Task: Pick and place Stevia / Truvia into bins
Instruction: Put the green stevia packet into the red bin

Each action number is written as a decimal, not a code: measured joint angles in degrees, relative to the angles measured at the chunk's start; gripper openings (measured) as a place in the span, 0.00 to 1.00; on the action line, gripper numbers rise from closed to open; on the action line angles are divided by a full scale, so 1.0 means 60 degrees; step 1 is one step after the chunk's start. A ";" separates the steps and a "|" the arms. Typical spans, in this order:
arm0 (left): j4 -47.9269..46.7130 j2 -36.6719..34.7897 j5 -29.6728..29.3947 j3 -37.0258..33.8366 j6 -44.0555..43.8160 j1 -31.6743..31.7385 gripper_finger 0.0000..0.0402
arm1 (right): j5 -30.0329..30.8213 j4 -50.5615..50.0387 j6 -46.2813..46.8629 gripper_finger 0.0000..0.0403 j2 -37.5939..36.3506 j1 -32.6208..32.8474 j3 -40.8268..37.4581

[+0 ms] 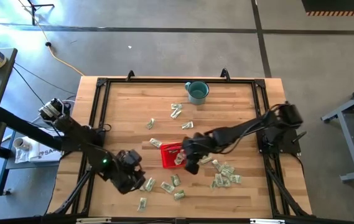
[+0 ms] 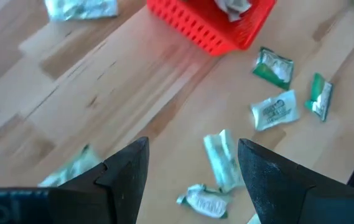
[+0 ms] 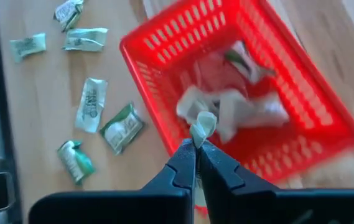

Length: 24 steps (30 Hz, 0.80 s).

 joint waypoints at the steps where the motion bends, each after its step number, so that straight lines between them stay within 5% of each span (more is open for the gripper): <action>1: -0.0121 0.0000 -0.0013 0.0001 -0.0256 -0.0102 0.70 | 0.0163 -0.0203 -0.0181 0.04 0.0213 -0.0023 0.0312; 7: -0.0384 0.0000 0.0670 0.0001 -0.1338 -0.0369 0.70 | 0.1920 -0.1931 -0.0563 0.19 0.0810 -0.0196 0.1495; 17: -0.0687 -0.0005 0.1703 0.0002 -0.1845 -0.0198 0.70 | 0.2551 -0.3618 -0.1326 0.68 0.0798 0.0099 0.2271; 24: -0.2297 0.0058 0.3404 -0.0044 0.1147 0.0993 0.70 | 0.2140 -0.5456 -0.1626 0.80 0.0760 0.0460 0.1953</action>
